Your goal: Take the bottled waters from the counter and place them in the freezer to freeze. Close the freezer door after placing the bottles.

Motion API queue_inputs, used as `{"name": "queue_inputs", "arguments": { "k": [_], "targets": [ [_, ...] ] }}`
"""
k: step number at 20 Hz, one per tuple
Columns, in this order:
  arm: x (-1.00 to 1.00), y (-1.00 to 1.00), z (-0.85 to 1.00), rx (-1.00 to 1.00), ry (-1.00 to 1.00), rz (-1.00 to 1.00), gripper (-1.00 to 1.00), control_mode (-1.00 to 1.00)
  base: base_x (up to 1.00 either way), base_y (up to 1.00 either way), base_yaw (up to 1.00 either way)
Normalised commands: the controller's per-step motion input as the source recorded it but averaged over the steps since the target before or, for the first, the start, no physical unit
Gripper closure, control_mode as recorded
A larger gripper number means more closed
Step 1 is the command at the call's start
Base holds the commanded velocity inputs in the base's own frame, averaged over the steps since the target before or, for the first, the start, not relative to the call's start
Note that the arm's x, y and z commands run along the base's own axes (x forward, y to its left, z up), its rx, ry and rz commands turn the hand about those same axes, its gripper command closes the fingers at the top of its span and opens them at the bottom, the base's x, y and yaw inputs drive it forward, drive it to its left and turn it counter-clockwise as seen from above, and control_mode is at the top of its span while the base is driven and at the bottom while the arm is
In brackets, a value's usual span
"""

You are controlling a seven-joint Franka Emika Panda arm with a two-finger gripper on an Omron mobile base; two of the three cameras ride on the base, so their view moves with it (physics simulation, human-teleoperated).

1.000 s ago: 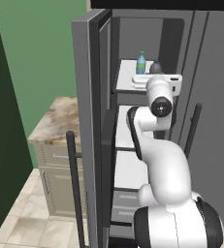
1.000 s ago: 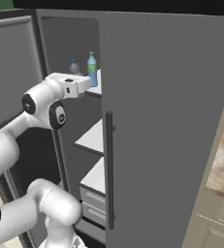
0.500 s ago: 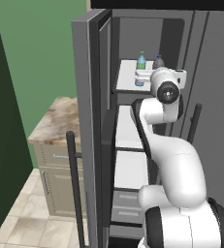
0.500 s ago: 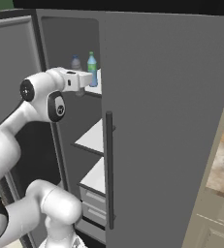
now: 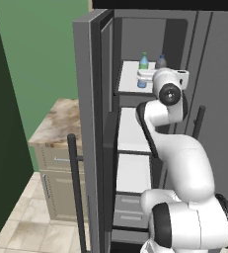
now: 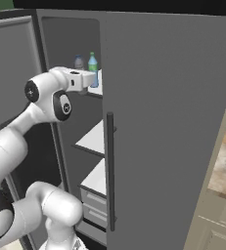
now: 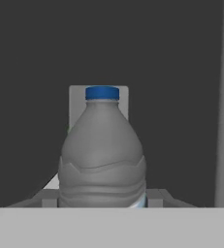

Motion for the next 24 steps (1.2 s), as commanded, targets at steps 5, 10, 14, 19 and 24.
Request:
{"name": "queue_inputs", "arguments": {
  "k": [5, 10, 14, 19, 24],
  "targets": [
    [0.33, -0.06, 0.00, 0.00, 0.01, 0.00, 1.00, -1.00, 0.00, 0.00, 0.00],
    [0.21, 0.00, 0.00, 0.00, 0.03, 0.00, 1.00, -1.00, 0.00, 0.00, 0.00],
    [0.15, 0.13, 0.00, 0.00, 0.00, 0.00, 1.00, -1.00, 0.00, 0.00, 0.00],
    [0.09, 0.33, 0.00, 0.00, 0.00, 0.00, 1.00, -1.00, 0.00, 0.00, 0.00],
    [0.10, 0.05, 0.00, 0.00, 0.00, 0.00, 1.00, -1.00, 0.00, 0.00, 0.00]
  ]
}}
